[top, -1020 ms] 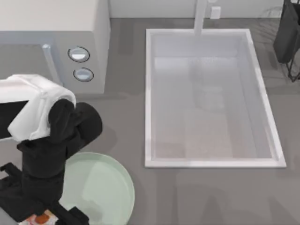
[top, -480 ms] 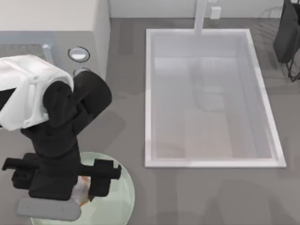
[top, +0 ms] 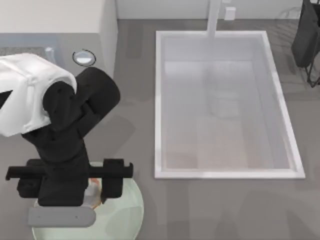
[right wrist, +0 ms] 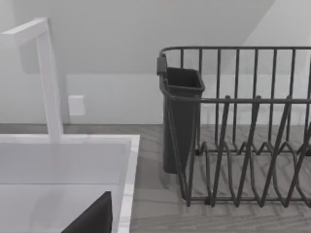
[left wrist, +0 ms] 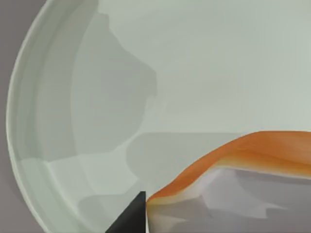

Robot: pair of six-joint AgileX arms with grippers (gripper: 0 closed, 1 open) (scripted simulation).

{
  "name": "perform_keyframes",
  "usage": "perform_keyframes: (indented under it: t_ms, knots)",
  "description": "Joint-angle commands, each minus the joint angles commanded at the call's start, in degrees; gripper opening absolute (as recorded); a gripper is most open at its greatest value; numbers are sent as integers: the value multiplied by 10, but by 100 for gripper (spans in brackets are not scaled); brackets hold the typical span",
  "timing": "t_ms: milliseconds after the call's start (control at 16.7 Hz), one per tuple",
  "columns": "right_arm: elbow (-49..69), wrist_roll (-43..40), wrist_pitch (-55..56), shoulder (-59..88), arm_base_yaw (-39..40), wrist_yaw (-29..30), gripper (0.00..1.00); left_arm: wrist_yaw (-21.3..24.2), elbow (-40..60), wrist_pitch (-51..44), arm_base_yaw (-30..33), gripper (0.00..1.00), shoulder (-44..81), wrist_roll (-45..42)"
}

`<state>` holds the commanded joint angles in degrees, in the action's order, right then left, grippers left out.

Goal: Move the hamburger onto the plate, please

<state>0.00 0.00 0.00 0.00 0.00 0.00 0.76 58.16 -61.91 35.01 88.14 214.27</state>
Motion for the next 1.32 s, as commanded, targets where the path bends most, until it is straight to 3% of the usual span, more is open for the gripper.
perform_keyframes:
  t_ms: [240, 600, 840, 1320]
  knots:
    - [0, 0, 0, 0, 0, 0, 100, 1, -10, 9, 0, 0, 7, -4]
    - [0, 0, 0, 0, 0, 0, 100, -1, -68, 107, -1, 0, 37, -3]
    - [0, 0, 0, 0, 0, 0, 100, 0, -70, 110, -1, 0, 40, -2]
    - [0, 0, 0, 0, 0, 0, 100, 0, -70, 110, -1, 60, 40, -2]
